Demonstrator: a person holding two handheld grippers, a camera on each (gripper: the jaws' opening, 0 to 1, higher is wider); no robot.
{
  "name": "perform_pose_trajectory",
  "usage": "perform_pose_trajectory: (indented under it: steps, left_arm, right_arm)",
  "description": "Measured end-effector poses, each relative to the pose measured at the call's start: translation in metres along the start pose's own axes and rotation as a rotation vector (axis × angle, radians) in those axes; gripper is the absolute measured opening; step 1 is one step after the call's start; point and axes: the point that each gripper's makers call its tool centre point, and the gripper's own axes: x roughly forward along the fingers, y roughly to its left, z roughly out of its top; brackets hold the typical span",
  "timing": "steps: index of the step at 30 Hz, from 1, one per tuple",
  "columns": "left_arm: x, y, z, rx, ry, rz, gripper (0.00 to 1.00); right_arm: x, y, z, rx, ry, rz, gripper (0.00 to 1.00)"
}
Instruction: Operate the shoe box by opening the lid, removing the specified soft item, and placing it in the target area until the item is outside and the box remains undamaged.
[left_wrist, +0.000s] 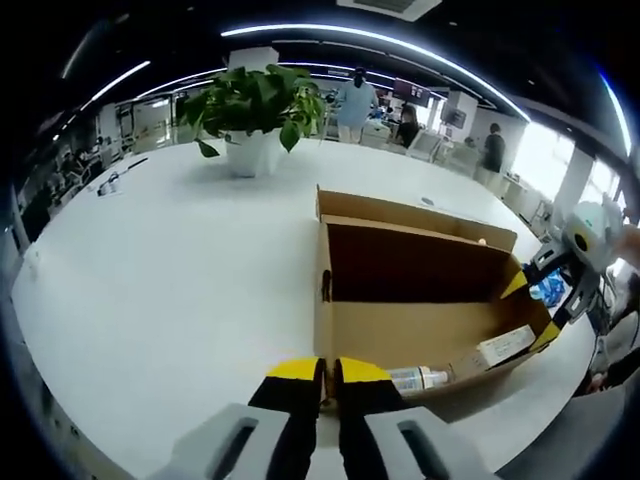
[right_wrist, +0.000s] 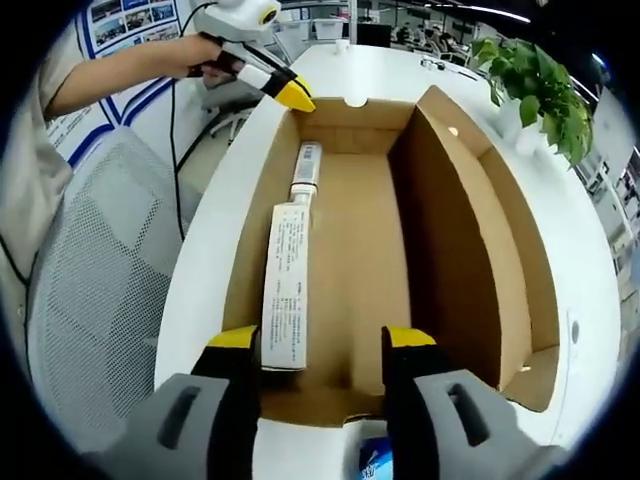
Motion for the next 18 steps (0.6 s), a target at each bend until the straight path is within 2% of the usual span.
perform_pose_trajectory:
  steps: [12,18]
  left_arm:
    - [-0.0007,-0.0002,0.0009,0.022,0.004,0.015,0.04]
    - [-0.0013,0.0004,0.0011,0.014,-0.003,0.016,0.04]
  right_arm:
    - [0.0059,0.0100,-0.0003,-0.015,0.020,0.019,0.26]
    - [0.0079,0.0090,-0.0031,-0.036,0.044,-0.003,0.18]
